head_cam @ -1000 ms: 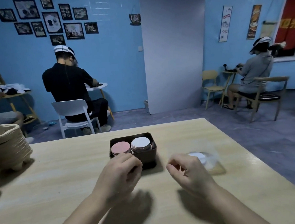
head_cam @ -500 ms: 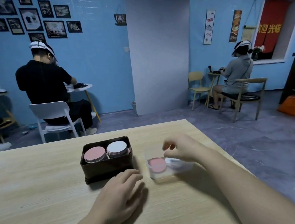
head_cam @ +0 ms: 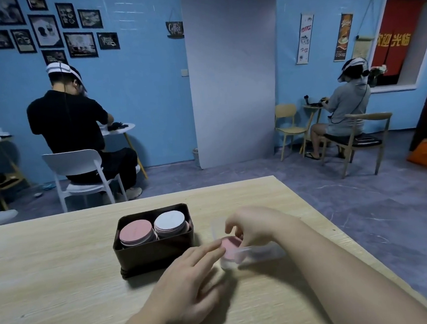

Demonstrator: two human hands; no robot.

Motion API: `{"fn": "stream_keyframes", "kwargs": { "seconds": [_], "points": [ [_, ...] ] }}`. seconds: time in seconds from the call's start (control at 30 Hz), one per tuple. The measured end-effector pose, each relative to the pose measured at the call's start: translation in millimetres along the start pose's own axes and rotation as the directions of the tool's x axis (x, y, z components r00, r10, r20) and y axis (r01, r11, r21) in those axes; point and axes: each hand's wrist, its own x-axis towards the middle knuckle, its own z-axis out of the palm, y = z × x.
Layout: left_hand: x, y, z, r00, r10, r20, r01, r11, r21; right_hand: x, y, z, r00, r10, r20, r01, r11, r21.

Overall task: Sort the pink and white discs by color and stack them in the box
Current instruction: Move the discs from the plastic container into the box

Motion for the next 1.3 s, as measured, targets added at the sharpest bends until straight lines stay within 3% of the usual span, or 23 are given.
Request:
{"fn": "stream_keyframes", "kwargs": {
  "seconds": [0.13, 0.23, 0.47, 0.57, 0.7, 0.83, 1.1, 1.3],
  "points": [
    [0.9, 1.8, 0.8, 1.000, -0.004, -0.010, 0.004, 1.000, -0.028, 6.1, -12.4, 1.6, 0.996, -0.045, -0.071, 0.029, 0.976, -0.214],
    [3.2, 2.1, 1.2, 1.000, -0.002, -0.013, 0.001, 1.000, -0.030, 10.0, -16.8, 3.7, 0.992, -0.091, -0.091, 0.065, 0.963, -0.262],
    [0.9, 0.2, 3.1, 1.000, 0.000, -0.012, 0.000, 1.000, -0.001, 0.7, 0.7, 4.6, 0.984, -0.129, -0.125, 0.125, 0.991, -0.043],
    [2.1, 2.6, 0.9, 1.000, 0.009, -0.010, -0.009, 1.000, -0.005, 1.9, 0.2, 3.6, 0.986, -0.129, -0.102, 0.127, 0.992, -0.026],
    [-0.1, -2.2, 3.1, 1.000, -0.007, -0.024, 0.007, 1.000, 0.013, 3.5, 8.3, 4.9, 0.988, -0.109, -0.112, 0.125, 0.980, 0.152],
    [0.3, -3.4, 3.0, 1.000, 0.006, -0.023, -0.005, 1.000, 0.021, -1.2, 11.9, 3.7, 0.987, -0.097, -0.127, 0.121, 0.972, 0.201],
    [2.5, -1.7, 0.8, 1.000, 0.009, -0.023, -0.009, 1.000, 0.026, -16.2, 18.8, -3.6, 0.962, -0.041, -0.272, 0.114, 0.960, 0.258],
    [0.2, -4.0, -0.9, 1.000, -0.003, -0.024, 0.004, 0.999, 0.039, -30.9, 12.6, 6.6, 0.883, -0.069, -0.465, 0.253, 0.903, 0.346]
  ]
}}
